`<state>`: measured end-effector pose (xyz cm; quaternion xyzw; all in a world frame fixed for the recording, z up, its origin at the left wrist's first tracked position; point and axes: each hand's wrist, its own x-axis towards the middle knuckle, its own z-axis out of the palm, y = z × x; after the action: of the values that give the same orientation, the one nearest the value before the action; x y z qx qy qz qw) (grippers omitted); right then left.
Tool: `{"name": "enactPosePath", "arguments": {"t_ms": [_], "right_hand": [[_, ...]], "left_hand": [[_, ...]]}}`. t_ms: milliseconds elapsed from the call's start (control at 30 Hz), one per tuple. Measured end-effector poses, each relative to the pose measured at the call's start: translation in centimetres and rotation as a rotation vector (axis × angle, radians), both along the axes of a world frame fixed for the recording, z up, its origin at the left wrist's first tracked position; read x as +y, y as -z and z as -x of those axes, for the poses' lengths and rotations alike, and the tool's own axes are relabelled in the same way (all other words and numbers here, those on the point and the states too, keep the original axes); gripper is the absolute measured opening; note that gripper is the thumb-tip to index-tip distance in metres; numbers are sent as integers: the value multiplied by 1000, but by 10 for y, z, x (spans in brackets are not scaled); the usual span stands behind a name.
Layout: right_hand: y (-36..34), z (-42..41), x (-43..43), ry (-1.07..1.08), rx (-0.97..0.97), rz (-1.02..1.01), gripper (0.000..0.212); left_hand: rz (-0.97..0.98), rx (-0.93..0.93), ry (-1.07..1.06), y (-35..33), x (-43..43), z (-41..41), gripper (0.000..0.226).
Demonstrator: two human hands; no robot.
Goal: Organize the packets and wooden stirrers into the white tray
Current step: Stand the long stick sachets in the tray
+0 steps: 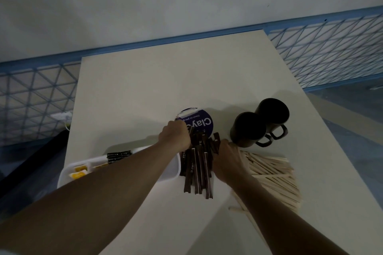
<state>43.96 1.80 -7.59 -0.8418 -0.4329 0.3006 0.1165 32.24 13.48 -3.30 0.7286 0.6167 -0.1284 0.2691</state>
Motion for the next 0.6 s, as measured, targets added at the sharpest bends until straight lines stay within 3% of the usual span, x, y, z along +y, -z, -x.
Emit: {"name": "enactPosePath", "arguments": {"t_ms": [167, 367, 600], "right_hand": [[-6, -2, -1, -13, -13, 6, 14], [-14, 0, -2, -5, 20, -57, 13], [-32, 1, -4, 37, 89, -155, 18]], "left_hand": [[-34, -72, -33, -2, 1, -2, 53], [-124, -387, -32, -11, 4, -4, 24], [-93, -682, -82, -33, -14, -13, 19]]}}
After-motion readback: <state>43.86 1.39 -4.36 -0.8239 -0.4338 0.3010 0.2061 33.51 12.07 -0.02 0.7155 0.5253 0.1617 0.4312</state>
